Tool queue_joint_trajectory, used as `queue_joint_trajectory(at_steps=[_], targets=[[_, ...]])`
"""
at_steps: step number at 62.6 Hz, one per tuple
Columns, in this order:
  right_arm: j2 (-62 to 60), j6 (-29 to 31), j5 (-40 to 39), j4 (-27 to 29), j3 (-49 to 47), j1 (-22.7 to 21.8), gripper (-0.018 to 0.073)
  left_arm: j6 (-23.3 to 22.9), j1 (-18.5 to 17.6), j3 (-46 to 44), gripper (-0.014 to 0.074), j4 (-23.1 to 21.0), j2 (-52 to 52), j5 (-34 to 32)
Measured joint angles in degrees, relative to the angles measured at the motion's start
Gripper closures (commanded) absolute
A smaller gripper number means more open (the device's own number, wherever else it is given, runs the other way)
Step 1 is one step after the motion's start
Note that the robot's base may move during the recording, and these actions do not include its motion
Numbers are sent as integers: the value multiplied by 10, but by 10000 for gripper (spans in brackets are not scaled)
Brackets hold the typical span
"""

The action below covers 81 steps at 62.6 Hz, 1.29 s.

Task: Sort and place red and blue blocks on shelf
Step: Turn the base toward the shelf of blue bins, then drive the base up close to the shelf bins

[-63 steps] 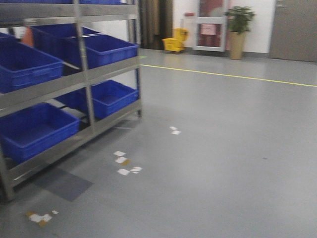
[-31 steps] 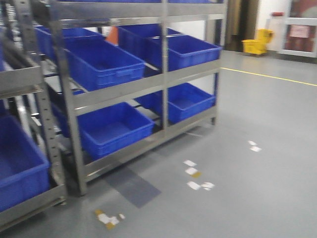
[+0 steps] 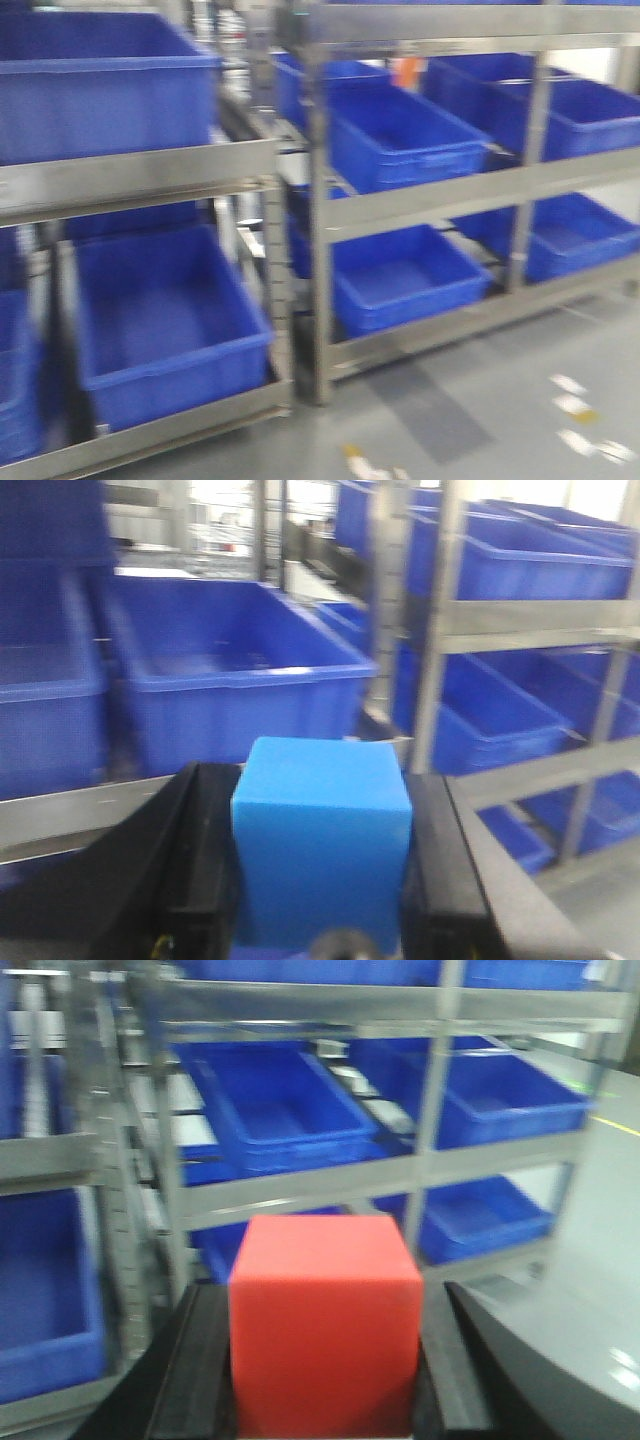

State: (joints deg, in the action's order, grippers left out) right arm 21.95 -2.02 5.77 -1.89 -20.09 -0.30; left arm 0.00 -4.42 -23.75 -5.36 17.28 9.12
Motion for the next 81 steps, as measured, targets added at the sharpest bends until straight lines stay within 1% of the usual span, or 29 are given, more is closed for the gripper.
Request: queue_joint_trajectory(at_steps=[81], targets=[[0,0,0,0,0,0,511,0,0,0,472,0,0,0]])
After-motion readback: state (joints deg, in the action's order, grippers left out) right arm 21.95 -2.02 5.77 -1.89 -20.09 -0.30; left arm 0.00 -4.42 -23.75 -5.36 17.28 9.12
